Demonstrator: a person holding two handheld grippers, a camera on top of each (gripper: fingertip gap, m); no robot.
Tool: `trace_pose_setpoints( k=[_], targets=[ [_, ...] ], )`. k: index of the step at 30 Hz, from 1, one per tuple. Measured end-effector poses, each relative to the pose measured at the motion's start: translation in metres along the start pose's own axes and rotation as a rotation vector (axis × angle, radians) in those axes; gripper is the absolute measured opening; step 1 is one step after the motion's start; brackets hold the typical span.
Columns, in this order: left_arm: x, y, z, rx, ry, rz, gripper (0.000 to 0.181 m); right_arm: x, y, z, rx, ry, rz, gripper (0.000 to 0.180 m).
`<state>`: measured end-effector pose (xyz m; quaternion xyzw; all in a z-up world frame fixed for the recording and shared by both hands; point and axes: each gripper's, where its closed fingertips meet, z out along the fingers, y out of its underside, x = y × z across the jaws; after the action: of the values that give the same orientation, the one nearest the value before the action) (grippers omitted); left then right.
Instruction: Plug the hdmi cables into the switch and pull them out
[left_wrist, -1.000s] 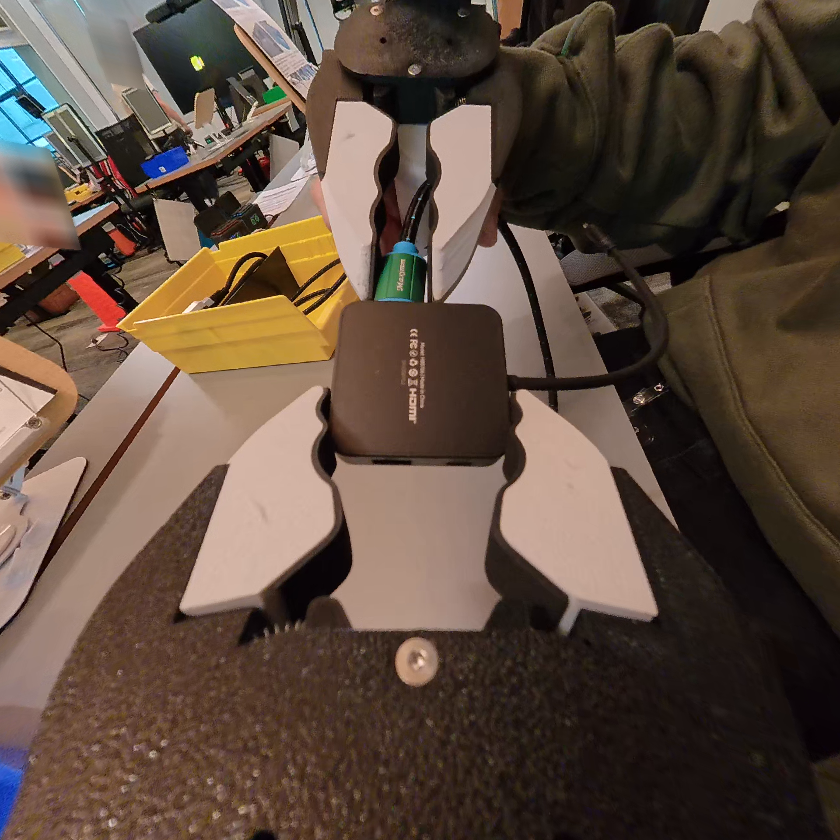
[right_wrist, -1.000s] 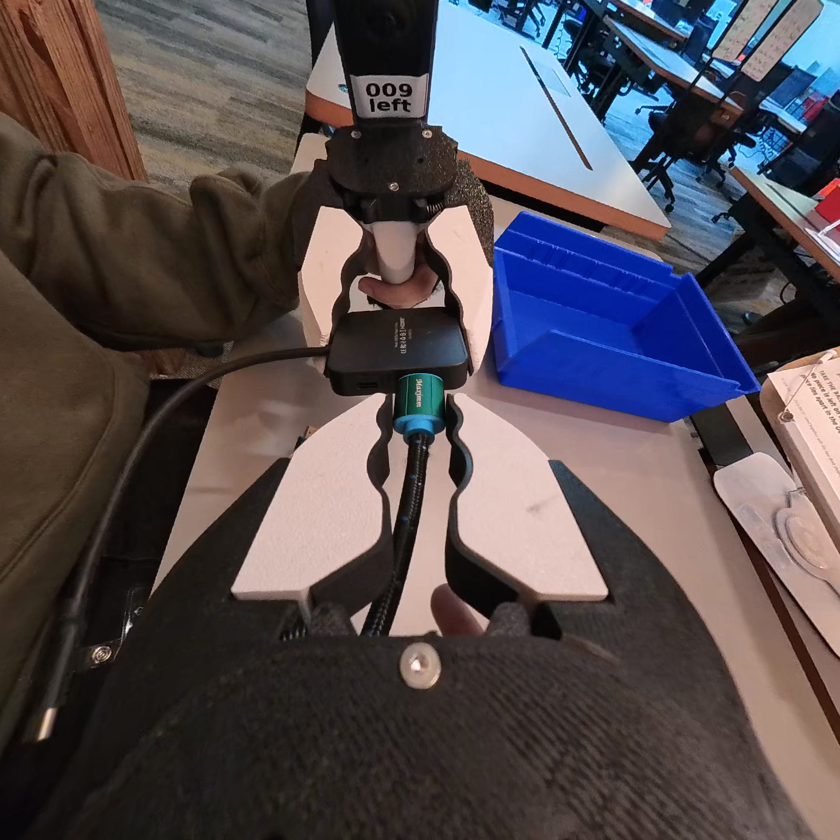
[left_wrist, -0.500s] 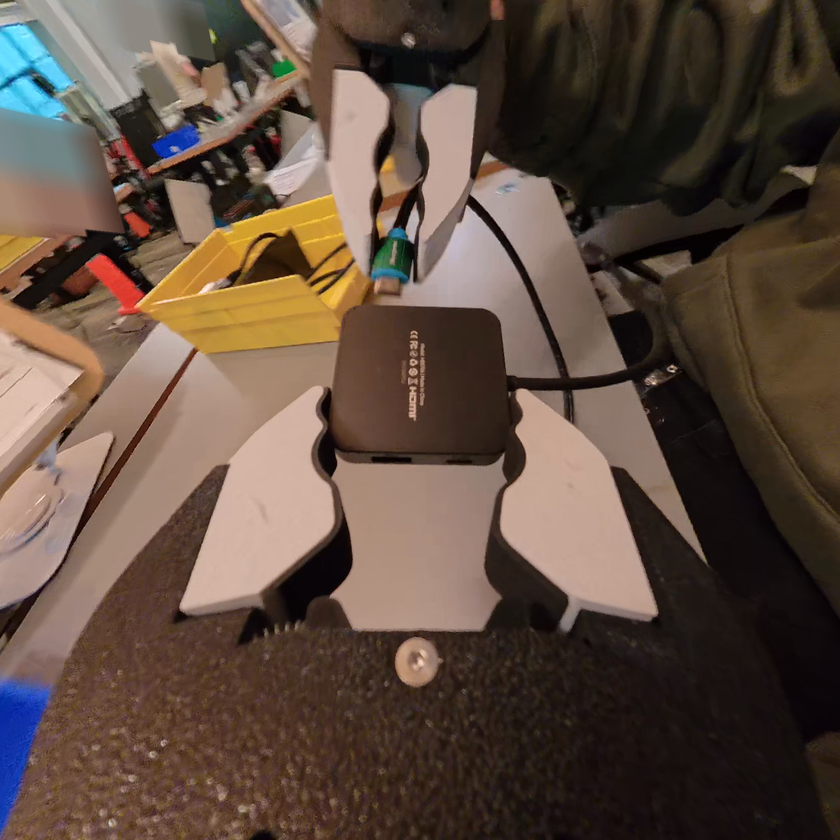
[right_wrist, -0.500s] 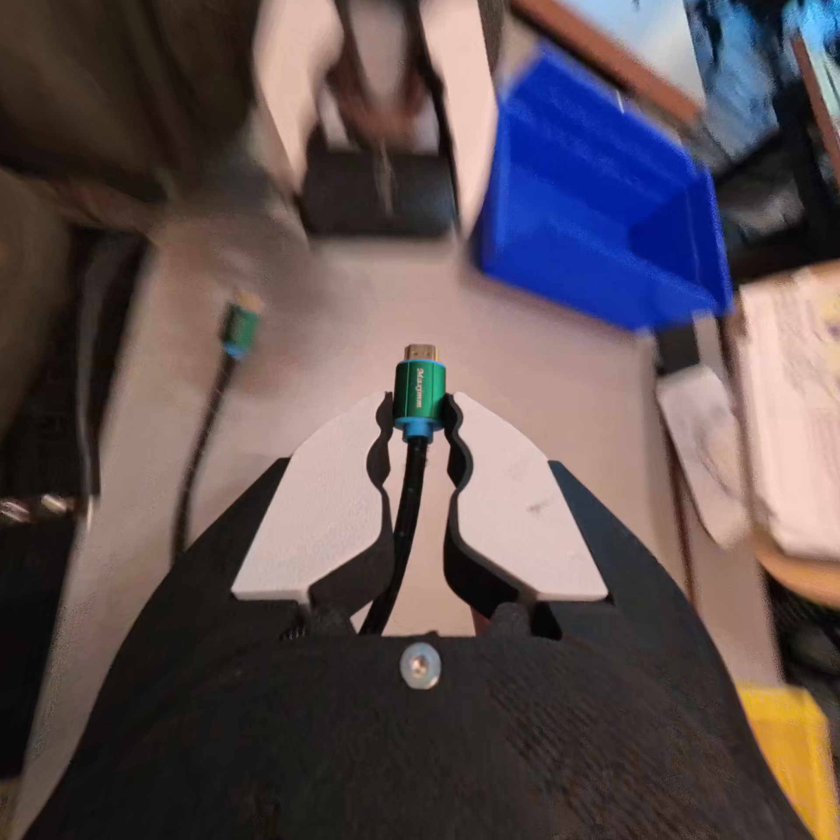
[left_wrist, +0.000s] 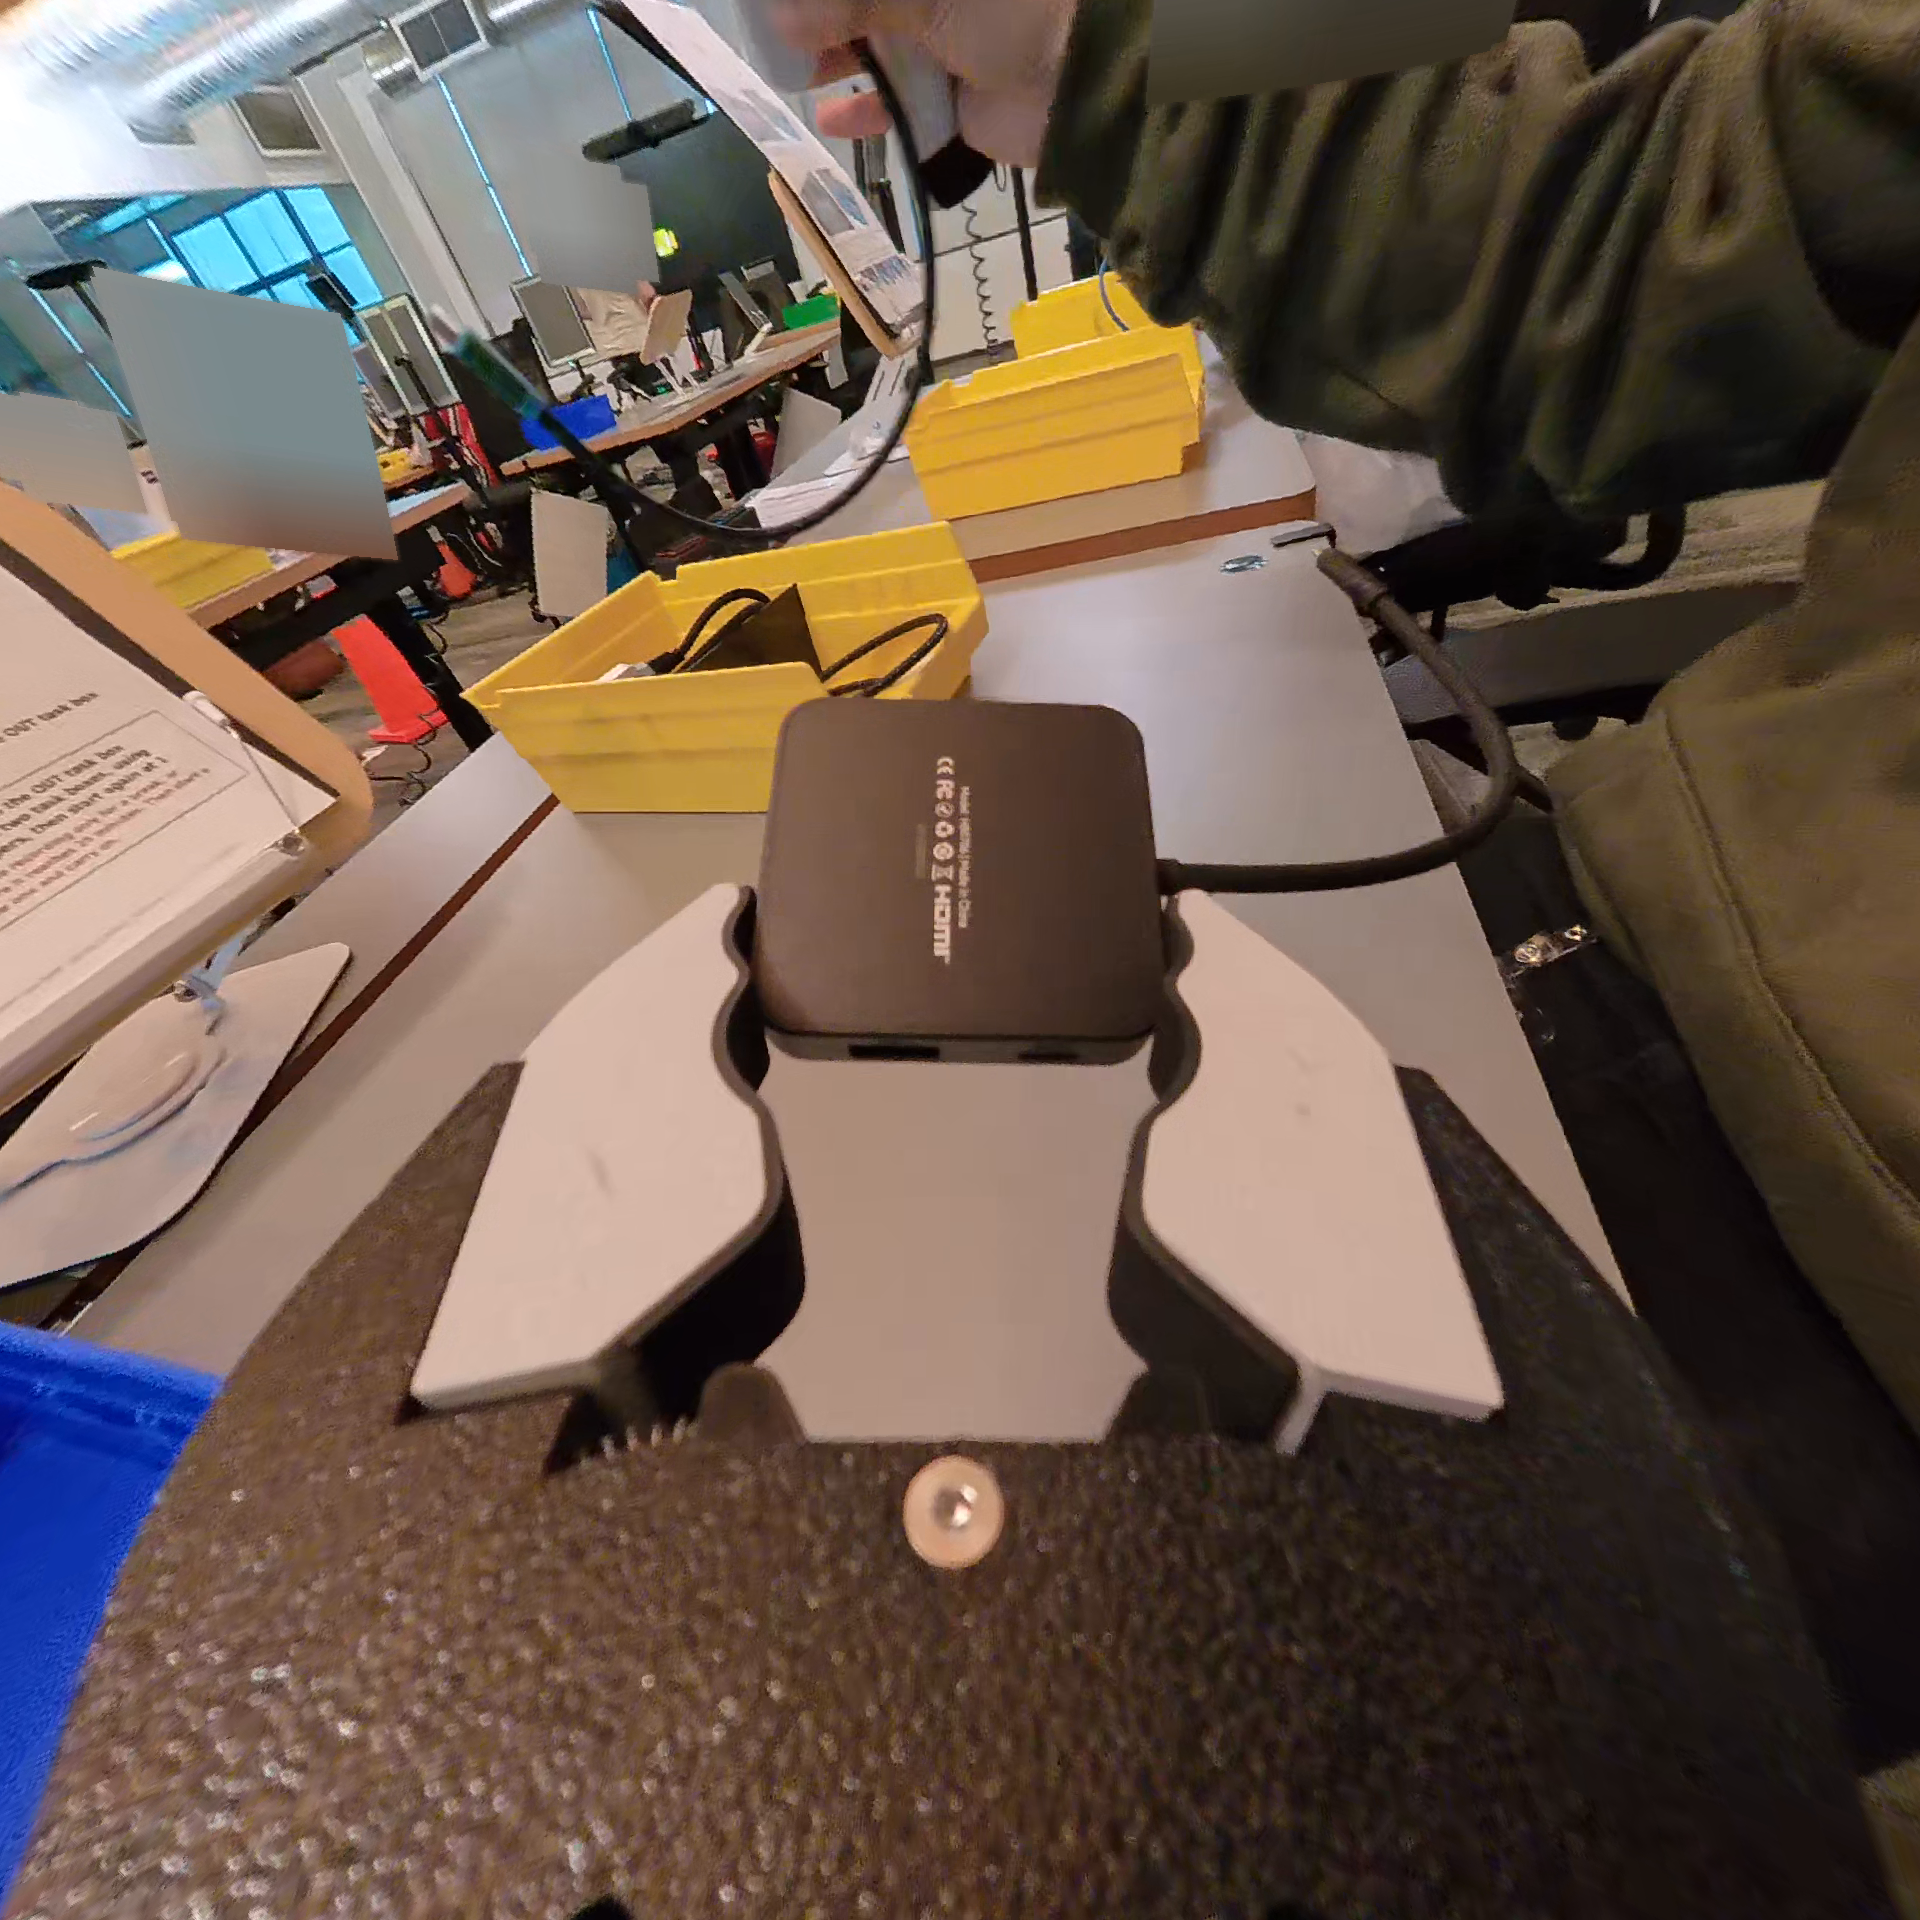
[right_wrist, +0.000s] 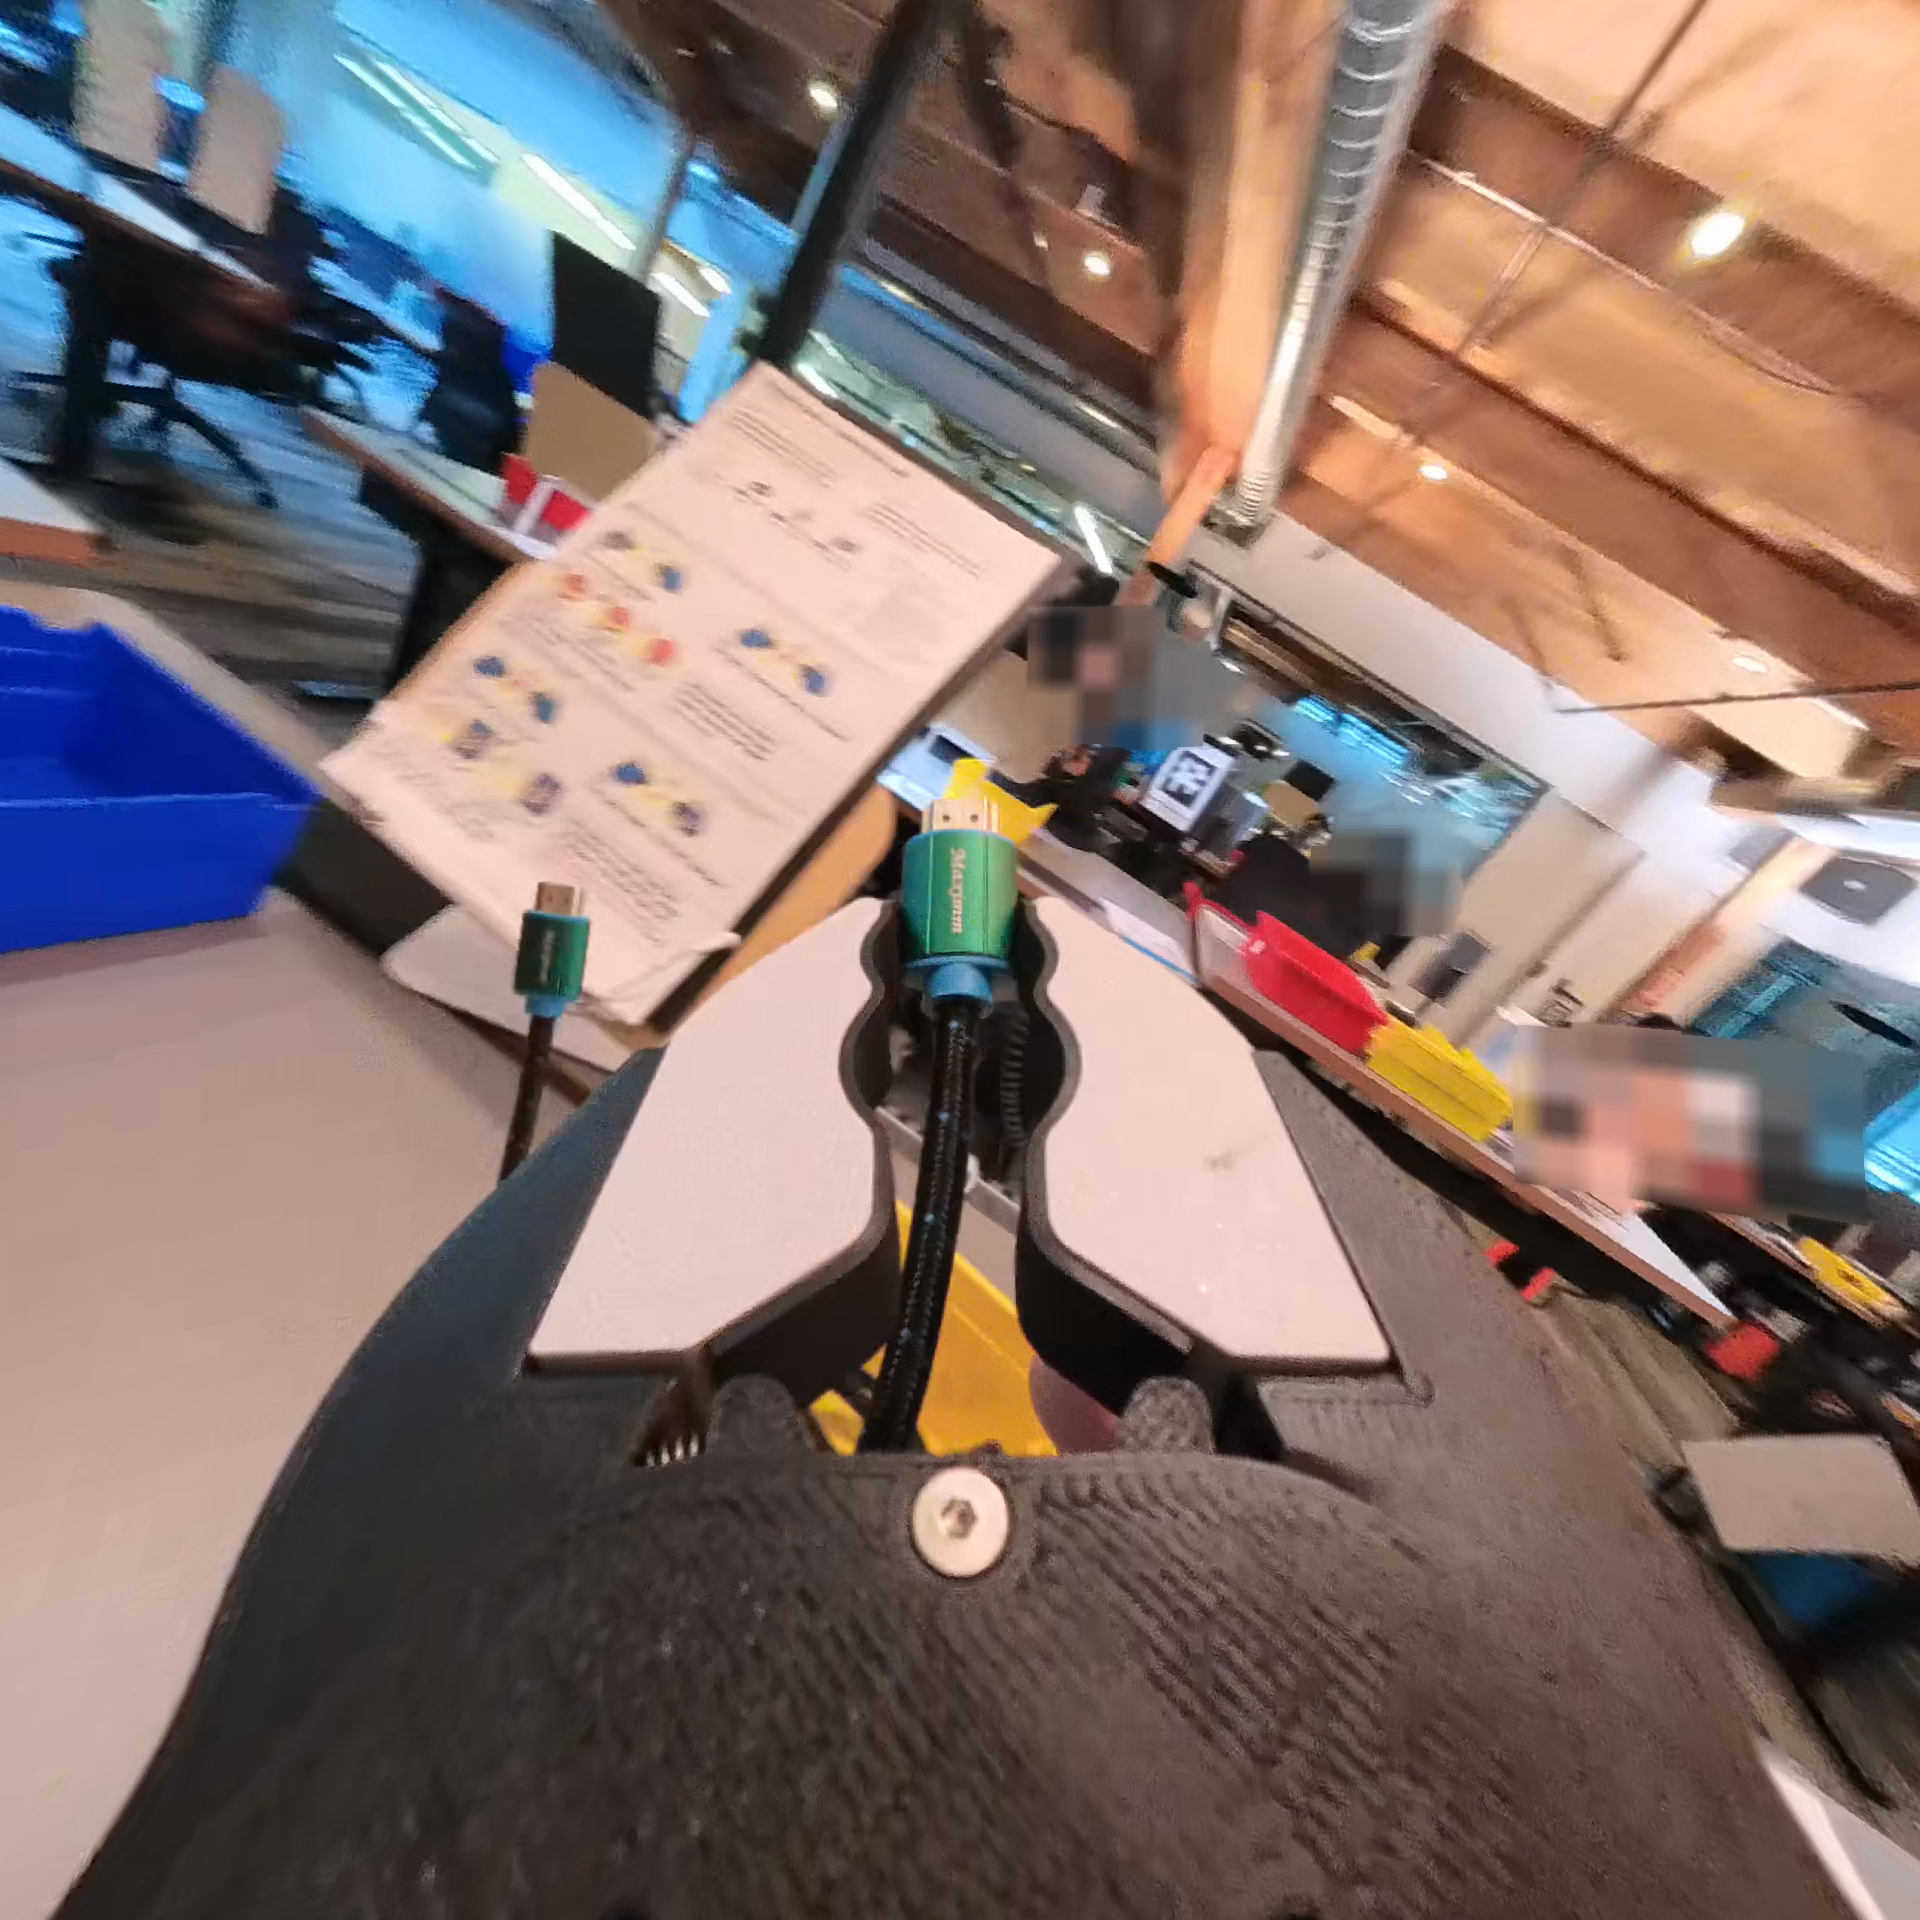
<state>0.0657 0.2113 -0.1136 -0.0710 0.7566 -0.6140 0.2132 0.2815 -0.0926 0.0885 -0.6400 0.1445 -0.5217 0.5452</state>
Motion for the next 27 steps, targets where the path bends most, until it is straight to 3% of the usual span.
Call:
trace_pose_setpoints(
  k=[4, 8, 13, 17, 20, 24, 25, 27],
  targets=[
    [0.003, 0.0, 0.004, -0.006, 0.014, 0.004, 0.072, 0.033, 0.056, 0.011, -0.01, 0.144, -0.112, 0.021],
    [0.003, 0.003, 0.007, -0.001, 0.026, -0.009, 0.072, 0.026, 0.116, 0.01, -0.09, 0.211, -0.256, 0.022],
    [0.003, 0.008, 0.009, -0.006, 0.036, -0.027, 0.072, -0.046, 0.14, 0.012, -0.066, -0.046, -0.272, 0.021],
    [0.005, 0.011, 0.014, -0.016, 0.054, -0.034, 0.072, -0.104, 0.153, 0.01, -0.097, -0.254, -0.418, 0.022],
    [0.008, 0.013, 0.017, -0.028, 0.071, -0.034, 0.072, -0.141, 0.18, 0.004, -0.186, -0.449, -0.467, 0.019],
    [0.009, 0.013, 0.02, -0.026, 0.075, -0.034, 0.072, -0.159, 0.247, -0.011, -0.52, -0.636, -0.373, 0.02],
    [0.009, 0.013, 0.02, -0.024, 0.073, -0.036, 0.072, -0.158, 0.256, -0.01, -0.571, -0.615, -0.328, 0.02],
    [0.009, 0.013, 0.021, -0.023, 0.073, -0.04, 0.072, -0.15, 0.255, -0.002, -0.591, -0.548, -0.27, 0.04]
  ],
)
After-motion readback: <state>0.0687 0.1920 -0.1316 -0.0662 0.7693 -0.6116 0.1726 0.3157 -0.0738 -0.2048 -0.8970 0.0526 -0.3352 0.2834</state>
